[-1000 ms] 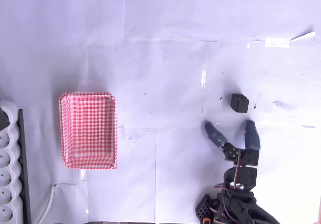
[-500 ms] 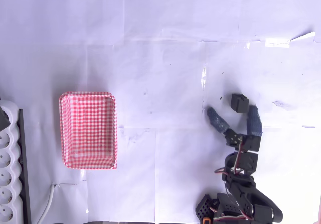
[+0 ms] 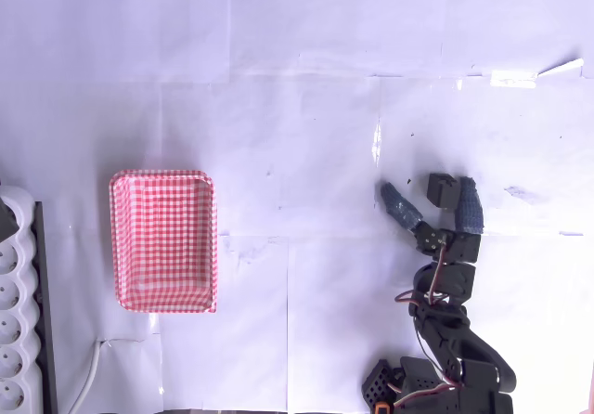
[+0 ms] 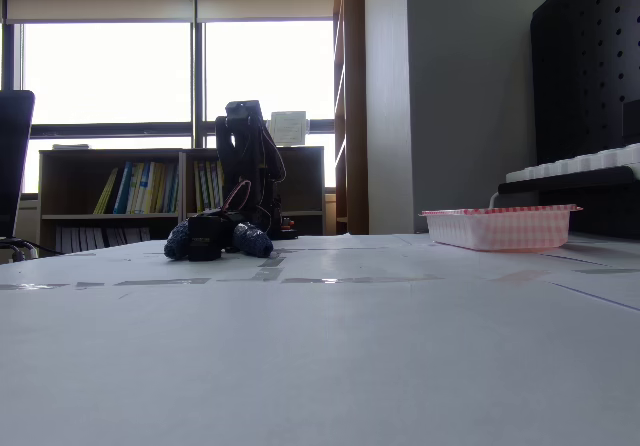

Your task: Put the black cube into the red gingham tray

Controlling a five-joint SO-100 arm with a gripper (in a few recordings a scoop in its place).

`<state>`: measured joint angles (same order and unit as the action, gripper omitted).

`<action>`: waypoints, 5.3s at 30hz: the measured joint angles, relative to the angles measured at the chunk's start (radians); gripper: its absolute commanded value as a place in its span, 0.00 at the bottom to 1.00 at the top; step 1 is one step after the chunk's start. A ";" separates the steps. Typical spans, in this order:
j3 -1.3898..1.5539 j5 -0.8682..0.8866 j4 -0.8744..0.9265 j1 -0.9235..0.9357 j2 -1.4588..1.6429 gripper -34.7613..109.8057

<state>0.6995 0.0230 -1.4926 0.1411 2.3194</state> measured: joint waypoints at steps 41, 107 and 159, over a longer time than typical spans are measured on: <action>0.060 0.049 0.670 -0.021 -0.370 0.24; 1.990 -0.350 2.571 -1.129 0.215 0.50; -0.696 0.008 2.777 -0.150 -2.468 0.24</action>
<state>0.0031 0.0307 1.2839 -0.0092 -0.1488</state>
